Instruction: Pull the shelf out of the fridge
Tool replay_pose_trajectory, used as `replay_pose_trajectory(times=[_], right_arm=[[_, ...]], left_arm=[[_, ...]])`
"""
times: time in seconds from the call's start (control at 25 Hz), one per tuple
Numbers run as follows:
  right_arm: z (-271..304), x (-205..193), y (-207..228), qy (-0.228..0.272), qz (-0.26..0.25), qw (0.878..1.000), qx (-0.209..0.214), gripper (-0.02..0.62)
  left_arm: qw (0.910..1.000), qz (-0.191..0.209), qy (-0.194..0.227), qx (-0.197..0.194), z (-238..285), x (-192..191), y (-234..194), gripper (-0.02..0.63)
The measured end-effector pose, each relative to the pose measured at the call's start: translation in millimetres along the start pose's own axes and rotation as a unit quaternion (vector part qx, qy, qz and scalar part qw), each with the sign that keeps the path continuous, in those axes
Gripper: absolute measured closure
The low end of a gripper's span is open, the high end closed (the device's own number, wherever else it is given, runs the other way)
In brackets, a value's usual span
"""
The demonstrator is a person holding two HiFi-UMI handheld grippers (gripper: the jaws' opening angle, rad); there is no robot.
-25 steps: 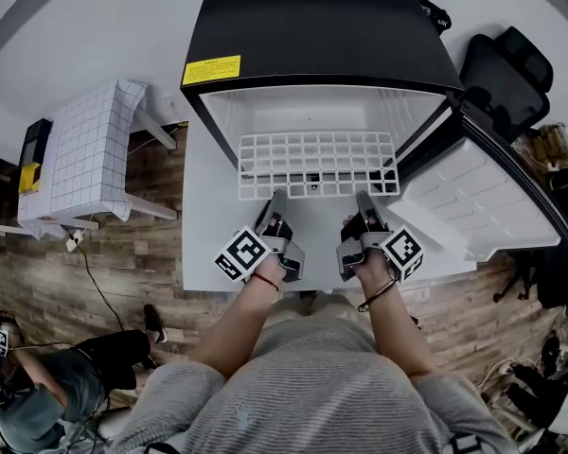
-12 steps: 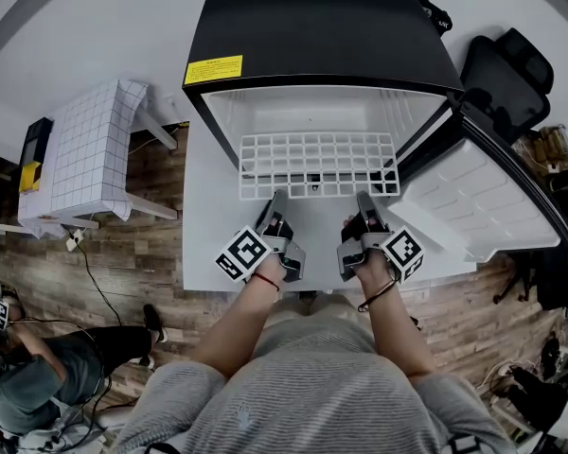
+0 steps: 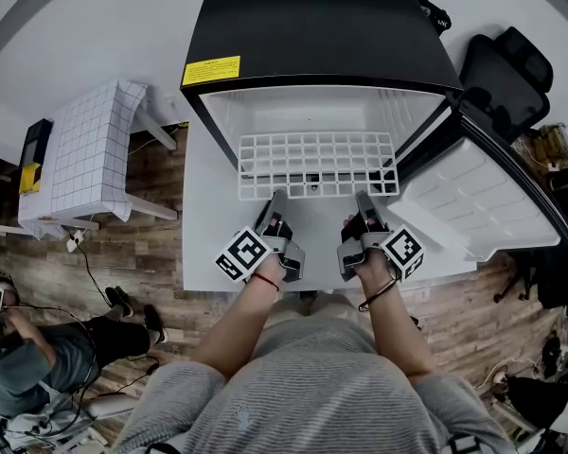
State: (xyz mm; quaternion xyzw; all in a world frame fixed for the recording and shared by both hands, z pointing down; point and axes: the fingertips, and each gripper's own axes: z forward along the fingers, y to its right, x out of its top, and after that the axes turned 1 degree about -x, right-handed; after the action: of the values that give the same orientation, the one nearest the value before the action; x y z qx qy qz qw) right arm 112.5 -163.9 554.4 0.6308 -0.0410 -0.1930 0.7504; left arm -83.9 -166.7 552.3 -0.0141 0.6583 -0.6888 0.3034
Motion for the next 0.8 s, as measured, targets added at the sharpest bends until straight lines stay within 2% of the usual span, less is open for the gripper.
replay_pose_trajectory(times=[0.8], right_arm=[[-1.6, 0.6, 0.4, 0.003, -0.002, 1.000, 0.001, 0.543]], left_arm=[[1.0000, -0.001, 0.001, 0.000, -0.6, -1.4, 0.8, 0.523]])
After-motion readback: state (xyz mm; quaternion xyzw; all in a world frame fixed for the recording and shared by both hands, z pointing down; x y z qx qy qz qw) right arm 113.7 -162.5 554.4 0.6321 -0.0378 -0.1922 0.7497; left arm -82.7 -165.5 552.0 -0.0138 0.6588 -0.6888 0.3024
